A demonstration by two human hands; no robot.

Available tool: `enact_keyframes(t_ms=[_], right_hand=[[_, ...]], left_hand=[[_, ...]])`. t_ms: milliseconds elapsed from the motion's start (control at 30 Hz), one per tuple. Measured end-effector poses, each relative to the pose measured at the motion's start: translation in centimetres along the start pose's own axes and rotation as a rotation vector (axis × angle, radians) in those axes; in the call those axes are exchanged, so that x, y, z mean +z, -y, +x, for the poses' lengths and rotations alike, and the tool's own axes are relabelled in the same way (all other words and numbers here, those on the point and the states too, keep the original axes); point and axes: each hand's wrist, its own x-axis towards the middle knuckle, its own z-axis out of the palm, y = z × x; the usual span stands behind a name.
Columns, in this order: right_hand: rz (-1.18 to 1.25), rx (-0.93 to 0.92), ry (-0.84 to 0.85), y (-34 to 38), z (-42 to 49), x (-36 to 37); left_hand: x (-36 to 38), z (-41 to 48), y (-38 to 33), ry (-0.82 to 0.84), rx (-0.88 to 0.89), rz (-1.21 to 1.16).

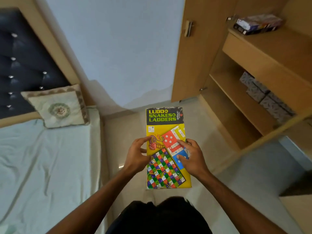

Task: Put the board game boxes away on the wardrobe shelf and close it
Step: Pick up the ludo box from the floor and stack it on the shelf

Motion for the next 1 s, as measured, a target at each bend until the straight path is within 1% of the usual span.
enact_keyframes(t_ms=[33,167,267,433,500,633,767,867,1000], right_hand=[[0.002,-0.006,-0.022,0.4,2.1,-0.4],[0.053,0.076,-0.100,0.9,10.8,-2.6],[0.078,0.103,-0.125,-0.1,16.7,-4.3],[0.141,0.121,-0.210,-2.2,29.4,-8.2],[0.151,0.148,-0.217,-2.8,34.2,-10.7],[0.169,0.130,-0.242,-4.2,42.5,-15.6],[0.155,0.173,-0.259,-5.8,48.5,-20.2],[0.146,0.165,-0.315,-7.5,53.0,-24.9],[0.103,0.146,-0.448,-9.8,59.9,-32.4]], left_hand=[[-0.4,2.3,-0.8,0.009,0.007,0.008],[-0.5,13.0,-4.0,0.100,0.009,0.055],[0.3,19.8,-6.2,0.147,0.039,0.081],[3.0,33.9,-10.7,0.191,0.089,0.112],[4.5,38.9,-13.0,0.211,0.071,0.121],[7.4,47.9,-17.2,0.206,0.129,0.131],[11.2,54.8,-21.1,0.233,0.152,0.113],[14.7,60.2,-24.9,0.259,0.189,0.073],[20.4,68.6,-31.5,0.320,0.262,0.003]])
